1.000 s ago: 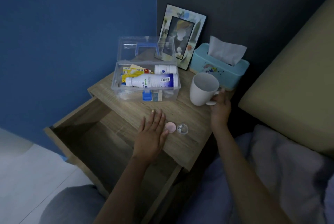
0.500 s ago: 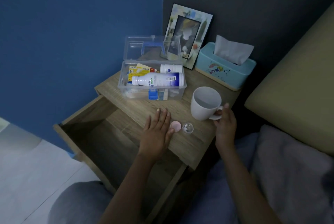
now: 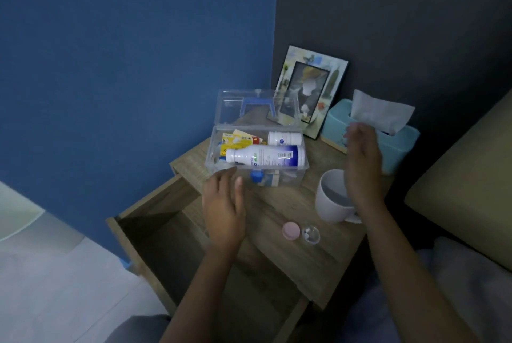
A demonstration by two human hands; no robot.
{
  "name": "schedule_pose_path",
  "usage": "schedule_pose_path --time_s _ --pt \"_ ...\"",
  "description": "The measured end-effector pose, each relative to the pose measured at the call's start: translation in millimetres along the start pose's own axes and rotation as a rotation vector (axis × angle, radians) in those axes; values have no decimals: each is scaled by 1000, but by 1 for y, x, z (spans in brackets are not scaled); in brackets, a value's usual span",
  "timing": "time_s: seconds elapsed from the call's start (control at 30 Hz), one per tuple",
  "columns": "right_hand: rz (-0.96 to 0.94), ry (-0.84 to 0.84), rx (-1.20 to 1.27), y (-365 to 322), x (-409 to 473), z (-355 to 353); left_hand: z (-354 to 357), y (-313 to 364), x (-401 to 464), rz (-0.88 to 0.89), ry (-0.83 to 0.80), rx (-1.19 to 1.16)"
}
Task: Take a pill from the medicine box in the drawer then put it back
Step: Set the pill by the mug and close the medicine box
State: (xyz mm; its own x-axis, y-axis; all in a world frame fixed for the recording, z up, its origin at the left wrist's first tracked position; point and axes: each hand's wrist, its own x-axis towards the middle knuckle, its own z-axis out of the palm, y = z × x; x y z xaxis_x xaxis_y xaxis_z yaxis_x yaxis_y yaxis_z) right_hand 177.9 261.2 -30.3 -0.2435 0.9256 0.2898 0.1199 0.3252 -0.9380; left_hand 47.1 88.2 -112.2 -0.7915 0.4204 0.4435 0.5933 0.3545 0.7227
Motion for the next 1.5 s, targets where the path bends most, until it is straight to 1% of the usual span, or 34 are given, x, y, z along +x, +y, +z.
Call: schedule_pose_path --time_s 0.1,0.17,0.23,0.3,0.33,0.4,0.47,0.5,0.6,0.67,0.73,0.8,0.9,1.03,1.13,1.27,1.33,1.4,1.5 --pt "112 -156 -61 -6 53 49 1 -6 23 -46 89 47" --pt "245 -270 -147 0 84 80 3 -10 35 -90 80 58" --pt "400 -364 -226 8 104 101 6 -14 45 -143 0 69" --pt "497 -416 -260 15 114 114 9 -18 50 -196 -105 18" --pt "529 -424 -240 15 116 118 9 -20 52 -218 -146 -28" --pt "566 -380 -93 13 119 123 8 -21 53 -245 -166 -109" --pt "593 -250 90 9 120 124 6 -21 53 -263 -150 -158" --pt "592 -194 140 7 120 123 6 -20 53 -270 -148 -167" --pt "561 -125 160 -3 109 117 7 -17 52 -294 -153 -196" --pt "502 -89 234 -8 92 112 8 -14 53 -311 -145 -219" --pt "420 -42 301 -11 68 108 8 -12 54 -314 -111 -275" --pt "408 5 355 -11 45 105 6 -9 53 -326 -71 -363" --pt "464 40 365 -4 14 98 4 -6 53 -381 -33 -473" --pt "298 118 240 3 -18 94 2 -3 57 -417 10 -528" --pt "249 211 228 8 -28 94 1 0 62 -400 17 -547" --pt "325 232 196 14 -32 97 1 1 66 -439 33 -532" --pt "369 236 188 15 -37 100 1 -2 67 -422 39 -510" --pt "378 252 170 18 -40 104 1 -4 64 -421 30 -489" --pt "376 276 210 18 -44 107 -1 -7 61 -423 25 -500"
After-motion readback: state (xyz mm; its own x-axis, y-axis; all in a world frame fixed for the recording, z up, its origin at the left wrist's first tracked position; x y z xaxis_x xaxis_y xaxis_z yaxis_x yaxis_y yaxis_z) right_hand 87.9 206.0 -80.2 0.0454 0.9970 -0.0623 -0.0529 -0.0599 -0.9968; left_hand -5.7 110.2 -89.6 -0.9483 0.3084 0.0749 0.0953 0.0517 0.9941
